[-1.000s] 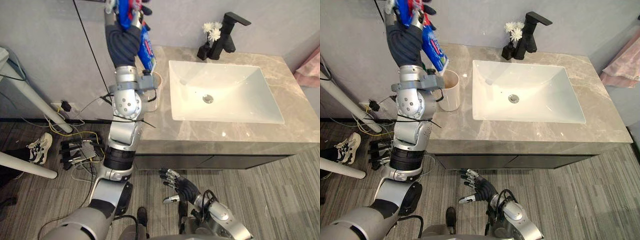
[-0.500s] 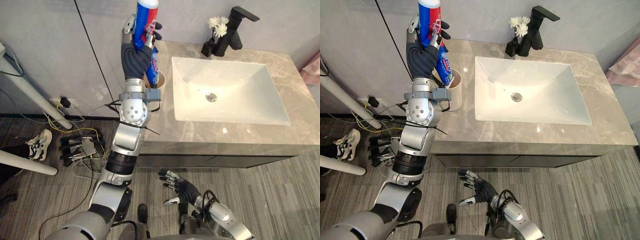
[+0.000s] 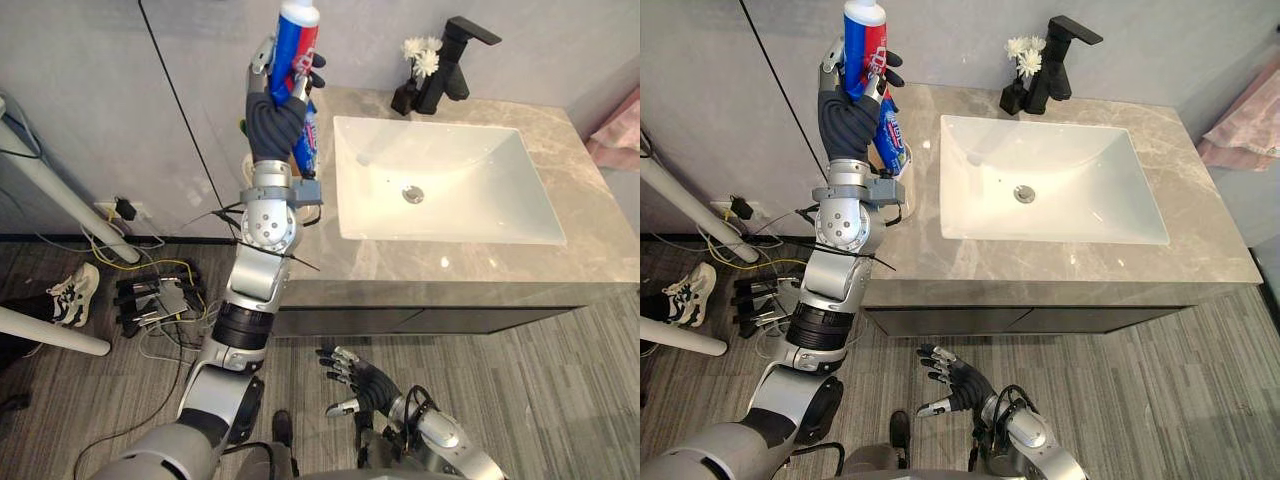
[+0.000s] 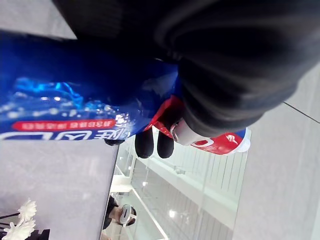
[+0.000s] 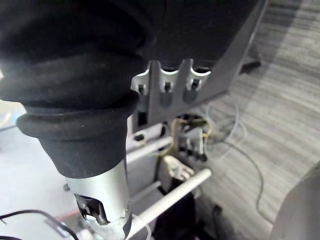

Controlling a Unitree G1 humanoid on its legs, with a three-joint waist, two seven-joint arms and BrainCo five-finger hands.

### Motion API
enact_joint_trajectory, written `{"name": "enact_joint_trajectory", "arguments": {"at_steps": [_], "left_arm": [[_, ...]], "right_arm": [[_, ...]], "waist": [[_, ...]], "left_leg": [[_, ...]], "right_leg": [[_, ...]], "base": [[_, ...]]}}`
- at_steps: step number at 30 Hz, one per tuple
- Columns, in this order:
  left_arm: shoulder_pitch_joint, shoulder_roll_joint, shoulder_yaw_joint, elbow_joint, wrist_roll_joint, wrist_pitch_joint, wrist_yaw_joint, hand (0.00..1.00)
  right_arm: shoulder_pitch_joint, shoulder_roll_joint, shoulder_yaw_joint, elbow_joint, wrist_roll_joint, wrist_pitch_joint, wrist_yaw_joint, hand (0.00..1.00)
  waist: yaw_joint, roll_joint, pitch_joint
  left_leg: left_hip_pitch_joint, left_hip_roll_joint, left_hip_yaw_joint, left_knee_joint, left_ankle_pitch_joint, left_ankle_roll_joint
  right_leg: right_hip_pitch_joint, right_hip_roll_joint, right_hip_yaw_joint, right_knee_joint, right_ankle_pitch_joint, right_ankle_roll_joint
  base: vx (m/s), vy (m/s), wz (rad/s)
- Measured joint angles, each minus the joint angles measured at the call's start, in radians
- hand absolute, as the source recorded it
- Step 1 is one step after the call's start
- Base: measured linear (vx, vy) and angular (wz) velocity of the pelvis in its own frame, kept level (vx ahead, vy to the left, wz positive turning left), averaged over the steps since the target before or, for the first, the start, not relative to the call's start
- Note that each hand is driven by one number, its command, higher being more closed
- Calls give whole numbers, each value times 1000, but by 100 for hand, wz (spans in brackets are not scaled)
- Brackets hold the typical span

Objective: Organize washtable

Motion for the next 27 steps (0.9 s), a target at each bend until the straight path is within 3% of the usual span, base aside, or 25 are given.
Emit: {"name": "enact_joint_trajectory", "arguments": {"at_steps": [14,27], "left_arm": [[-55,50,12,0,-2,0,2,100],[-127,68,51,1,-10,-2,22,100]], "right_arm": [[-1,-6,-1,0,0,-9,-1,0],[-1,-6,-2,-1,-1,-23,-1,0]], "waist": [[2,-35,25],[2,-37,50]], "left_leg": [[-3,-4,4,6,1,-1],[-11,-3,3,8,1,-1]], "right_leg": [[-3,-2,2,-1,0,0],[-9,-2,2,-1,0,0]], "base": [[0,0,0],[0,0,0]]}}
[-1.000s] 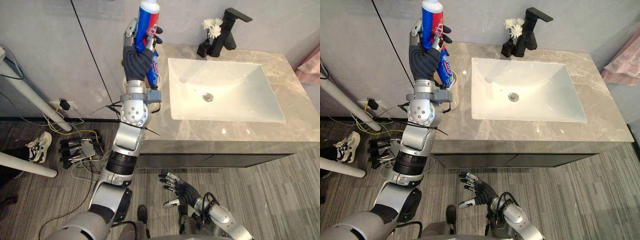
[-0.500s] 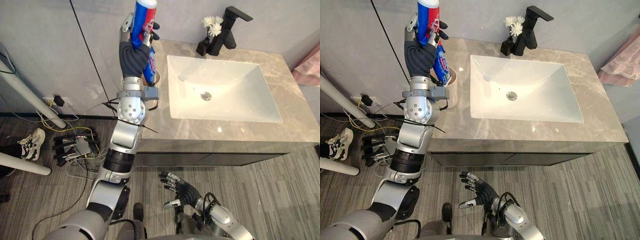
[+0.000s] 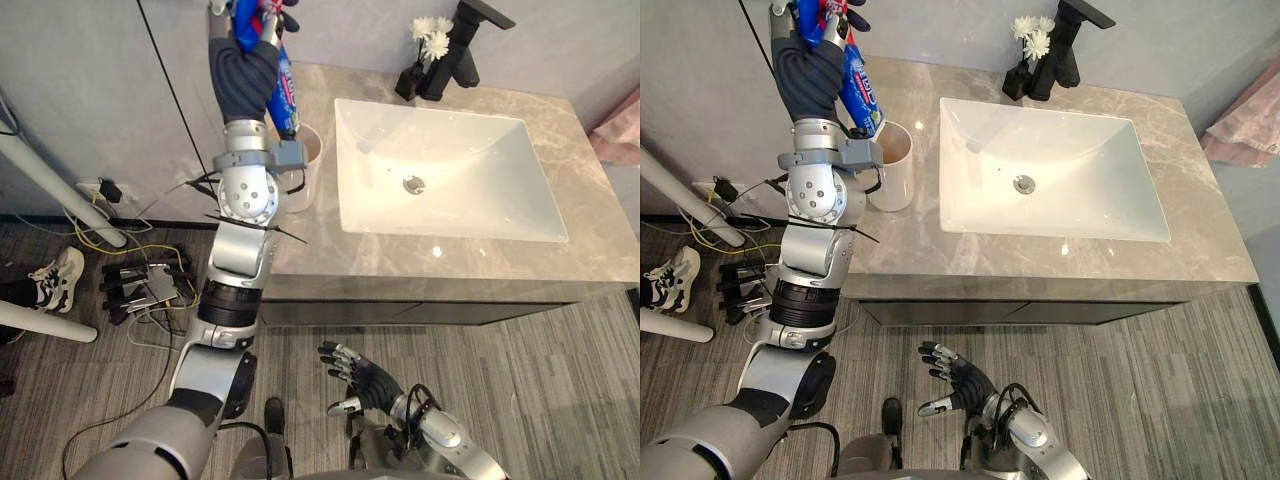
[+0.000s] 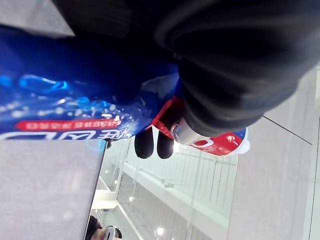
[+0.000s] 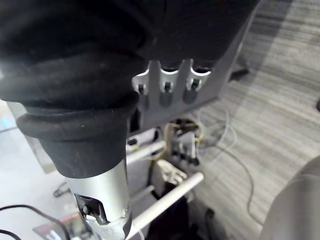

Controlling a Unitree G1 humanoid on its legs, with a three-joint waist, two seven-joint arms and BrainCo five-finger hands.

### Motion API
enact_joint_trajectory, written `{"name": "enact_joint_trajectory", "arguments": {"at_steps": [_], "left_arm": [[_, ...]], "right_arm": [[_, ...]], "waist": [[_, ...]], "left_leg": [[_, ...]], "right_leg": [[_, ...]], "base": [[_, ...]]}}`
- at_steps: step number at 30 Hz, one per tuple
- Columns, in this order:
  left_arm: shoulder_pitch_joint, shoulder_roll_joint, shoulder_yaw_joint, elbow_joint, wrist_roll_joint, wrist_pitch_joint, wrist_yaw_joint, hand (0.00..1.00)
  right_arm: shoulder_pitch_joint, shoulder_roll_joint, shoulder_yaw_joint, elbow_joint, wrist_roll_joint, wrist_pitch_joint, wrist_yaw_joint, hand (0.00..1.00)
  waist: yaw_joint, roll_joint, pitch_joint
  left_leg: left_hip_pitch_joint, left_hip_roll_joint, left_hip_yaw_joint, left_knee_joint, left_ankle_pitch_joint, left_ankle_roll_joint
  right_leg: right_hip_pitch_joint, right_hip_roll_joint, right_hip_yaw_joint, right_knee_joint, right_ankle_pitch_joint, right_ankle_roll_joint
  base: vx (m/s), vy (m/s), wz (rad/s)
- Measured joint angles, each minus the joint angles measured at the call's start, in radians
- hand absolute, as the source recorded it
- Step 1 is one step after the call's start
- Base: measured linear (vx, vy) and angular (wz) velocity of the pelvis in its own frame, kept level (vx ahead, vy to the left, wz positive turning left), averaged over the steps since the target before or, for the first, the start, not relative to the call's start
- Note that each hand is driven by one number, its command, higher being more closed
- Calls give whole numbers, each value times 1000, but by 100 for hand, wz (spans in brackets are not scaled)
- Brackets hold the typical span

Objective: Organize washtable

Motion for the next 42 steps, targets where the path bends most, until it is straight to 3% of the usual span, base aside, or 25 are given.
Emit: {"name": "enact_joint_trajectory", "arguments": {"at_steps": [8,21,36,37,42], "left_arm": [[-45,12,-3,1,-2,-1,0,100],[-53,4,-4,20,-2,-2,0,100],[-61,-16,35,19,-1,-6,21,100],[-61,-18,37,19,-2,-7,22,0],[-61,-33,37,18,-1,-13,23,0]], "right_arm": [[0,7,-13,-15,0,-1,0,0],[21,-28,-57,-80,0,-5,-4,0],[51,-64,-88,-125,1,-7,-22,0],[54,-69,-88,-125,1,-7,-22,0],[59,-70,-87,-125,1,-7,-21,0]], "waist": [[1,-9,47],[2,17,106],[4,16,176],[4,16,178],[4,17,179]], "left_leg": [[-8,0,6,30,-8,6],[-3,-1,21,36,-12,15],[-8,1,21,48,-14,17],[-8,1,21,48,-14,17],[-8,1,21,48,-14,17]], "right_leg": [[4,4,-3,5,4,-5],[-3,5,-31,19,35,-5],[-3,6,-31,22,35,-5],[-3,5,-31,22,35,-5],[-3,6,-31,23,35,-5]], "base": [[-14,0,-1],[-17,9,-3],[0,0,0],[0,0,0],[0,0,0]]}}
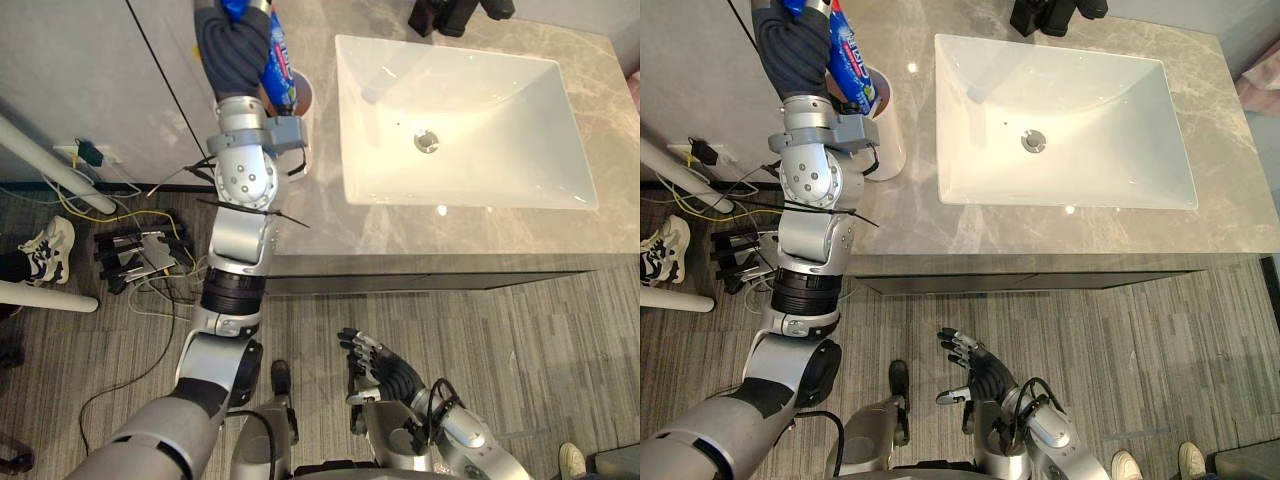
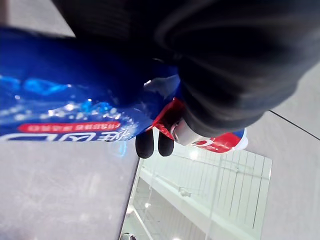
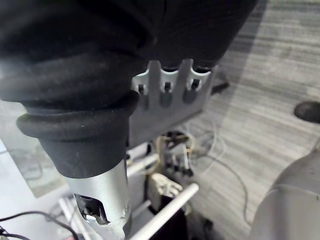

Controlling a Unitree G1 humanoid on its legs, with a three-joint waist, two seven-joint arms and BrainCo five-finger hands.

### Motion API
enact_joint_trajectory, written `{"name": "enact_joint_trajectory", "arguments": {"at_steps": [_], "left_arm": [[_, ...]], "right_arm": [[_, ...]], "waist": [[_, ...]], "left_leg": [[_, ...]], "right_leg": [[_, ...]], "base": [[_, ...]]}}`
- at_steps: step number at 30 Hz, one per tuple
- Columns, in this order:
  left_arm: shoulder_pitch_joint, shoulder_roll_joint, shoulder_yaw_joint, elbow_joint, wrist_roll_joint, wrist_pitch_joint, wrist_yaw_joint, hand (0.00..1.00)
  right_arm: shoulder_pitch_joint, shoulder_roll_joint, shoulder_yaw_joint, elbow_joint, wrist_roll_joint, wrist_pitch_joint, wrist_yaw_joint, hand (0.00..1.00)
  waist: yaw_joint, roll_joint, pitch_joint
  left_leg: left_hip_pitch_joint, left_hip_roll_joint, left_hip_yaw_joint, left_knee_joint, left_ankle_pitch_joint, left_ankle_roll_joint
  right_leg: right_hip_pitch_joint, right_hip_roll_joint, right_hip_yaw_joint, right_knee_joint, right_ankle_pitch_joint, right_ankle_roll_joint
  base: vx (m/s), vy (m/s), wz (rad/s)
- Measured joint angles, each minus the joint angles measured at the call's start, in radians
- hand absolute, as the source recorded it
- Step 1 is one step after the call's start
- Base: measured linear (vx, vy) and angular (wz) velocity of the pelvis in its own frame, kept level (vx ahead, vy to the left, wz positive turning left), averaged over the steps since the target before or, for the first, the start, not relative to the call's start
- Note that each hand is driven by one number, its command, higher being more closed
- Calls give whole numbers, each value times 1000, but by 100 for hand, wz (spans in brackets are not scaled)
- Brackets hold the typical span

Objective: Organize washtable

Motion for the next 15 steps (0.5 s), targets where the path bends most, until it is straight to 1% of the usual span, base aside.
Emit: {"name": "enact_joint_trajectory", "arguments": {"at_steps": [7,11,15], "left_arm": [[1,-9,0,-18,0,-9,0,0],[2,-19,-1,-32,0,-21,-2,0],[15,-20,-8,-36,0,-29,-3,0]], "right_arm": [[0,-1,1,-9,1,0,0,0],[-6,-2,7,-26,11,0,0,0],[-26,-1,21,-26,12,0,2,0]], "waist": [[-1,1,0],[-1,2,-1],[-3,8,-3]], "left_leg": [[2,1,-2,-1,0,0],[4,1,-3,-6,0,1],[7,0,-2,-21,9,7]], "right_leg": [[0,1,-1,5,0,0],[-4,2,-2,11,0,0],[-9,1,-2,11,0,0]], "base": [[0,0,0],[0,0,0],[0,0,0]]}}
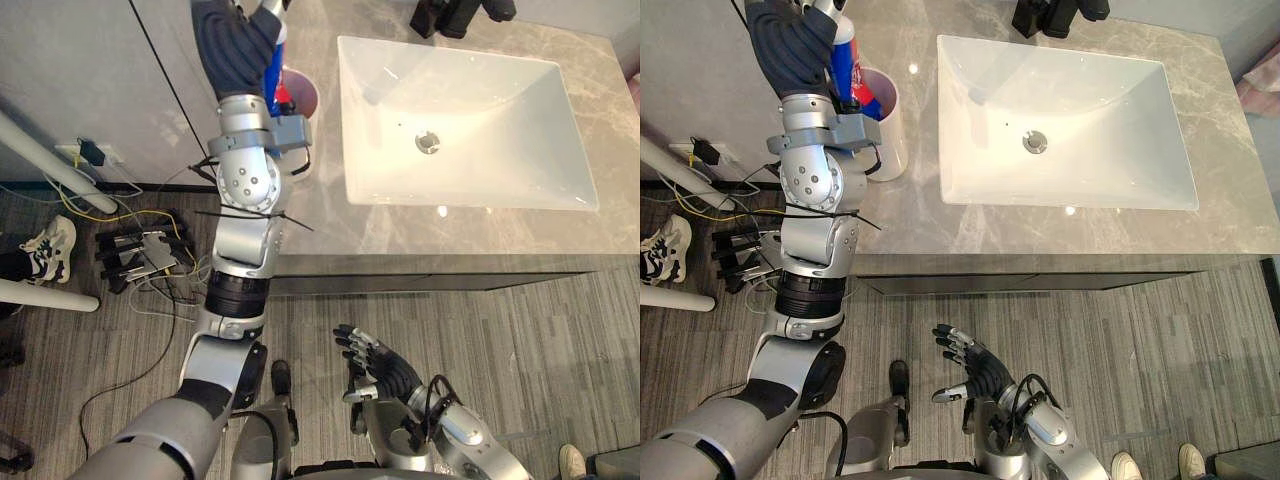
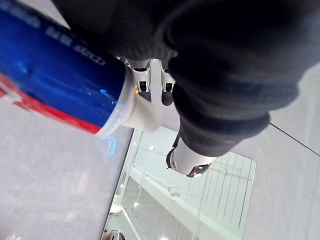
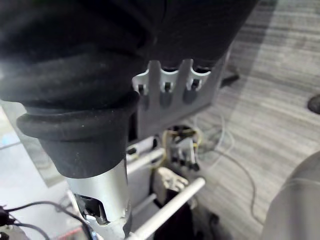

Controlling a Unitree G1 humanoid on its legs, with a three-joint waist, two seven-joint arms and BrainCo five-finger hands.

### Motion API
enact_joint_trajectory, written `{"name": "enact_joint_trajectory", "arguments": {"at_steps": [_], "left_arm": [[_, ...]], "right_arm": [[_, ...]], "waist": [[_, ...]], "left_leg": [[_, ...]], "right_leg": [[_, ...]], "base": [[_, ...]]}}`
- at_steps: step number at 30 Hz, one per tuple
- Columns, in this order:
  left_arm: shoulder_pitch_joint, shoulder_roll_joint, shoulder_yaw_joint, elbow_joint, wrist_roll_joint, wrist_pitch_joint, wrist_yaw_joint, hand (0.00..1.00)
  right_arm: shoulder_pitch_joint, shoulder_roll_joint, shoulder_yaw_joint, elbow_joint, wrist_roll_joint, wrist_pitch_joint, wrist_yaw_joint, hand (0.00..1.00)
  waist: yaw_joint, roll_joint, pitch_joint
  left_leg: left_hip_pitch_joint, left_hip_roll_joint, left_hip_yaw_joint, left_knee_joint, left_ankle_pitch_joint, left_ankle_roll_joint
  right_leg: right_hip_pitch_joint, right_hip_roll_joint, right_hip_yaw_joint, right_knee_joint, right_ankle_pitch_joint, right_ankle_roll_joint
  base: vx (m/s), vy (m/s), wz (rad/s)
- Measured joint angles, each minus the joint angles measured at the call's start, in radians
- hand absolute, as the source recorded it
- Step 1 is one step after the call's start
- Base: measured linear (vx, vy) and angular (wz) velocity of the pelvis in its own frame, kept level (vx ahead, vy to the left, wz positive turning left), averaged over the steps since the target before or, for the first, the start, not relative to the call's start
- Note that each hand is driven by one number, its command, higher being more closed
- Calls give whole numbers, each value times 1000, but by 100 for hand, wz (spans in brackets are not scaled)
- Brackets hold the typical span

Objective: Organize washtable

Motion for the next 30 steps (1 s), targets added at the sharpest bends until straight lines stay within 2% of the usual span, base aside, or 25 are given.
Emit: {"name": "enact_joint_trajectory", "arguments": {"at_steps": [3,5,8,13,17,18,25,27,28,30], "left_arm": [[17,0,-7,-1,0,0,-1,0],[26,-1,-9,-1,-1,0,-2,0],[26,4,-19,-1,-10,0,-3,0],[25,36,-55,1,-39,-2,-23,0],[21,106,-70,3,-87,-6,-24,0],[18,124,-69,3,-107,-11,-24,100],[23,186,-33,2,-240,-43,-47,100],[84,207,-37,-23,-286,-46,-75,100],[162,221,-38,-61,-312,-45,-101,100],[323,219,-40,-126,-335,-40,-136,100]], "right_arm": [[-13,-2,2,1,0,1,0,0],[-35,-2,24,5,0,2,0,0],[-58,1,42,21,0,2,1,0],[-95,18,75,47,-1,3,1,0],[-130,73,118,118,-5,5,2,0],[-133,89,118,132,-8,7,2,0],[-152,112,122,178,-23,7,4,0],[-148,117,140,211,-24,8,12,0],[-138,123,143,226,-24,10,23,0],[-130,121,131,242,-25,15,26,0]], "waist": [[0,26,-15],[-1,54,-34],[0,76,-68],[-1,80,-115],[0,82,-181],[3,81,-193],[14,76,-233],[16,70,-256],[16,61,-270],[20,69,-281]], "left_leg": [[-3,-2,0,-3,4,4],[-4,-3,1,-4,6,5],[-4,-3,0,-5,6,5],[18,-4,-9,-5,5,5],[13,-4,-31,-7,10,-3],[13,-5,-38,-7,13,-7],[12,-4,-56,-19,24,-29],[15,-7,-56,-34,30,-32],[20,-15,-57,-47,35,-37],[46,-19,-69,-92,48,-49]], "right_leg": [[-5,-1,0,1,0,0],[-7,-2,0,1,0,0],[-7,-2,0,1,0,0],[20,-4,-2,-4,0,0],[37,-5,-4,-26,0,0],[45,-6,-6,-36,-1,0],[48,-6,-14,-35,-7,-3],[45,-9,-13,-30,-32,-3],[44,-16,-13,-24,-71,2],[37,-20,-21,0,-113,14]], "base": [[13,9,0],[37,24,0],[21,13,1],[-7,9,5],[-3,-5,15],[-10,-20,17],[-38,-11,6],[-26,-26,1],[18,-49,2],[25,-53,2]]}}
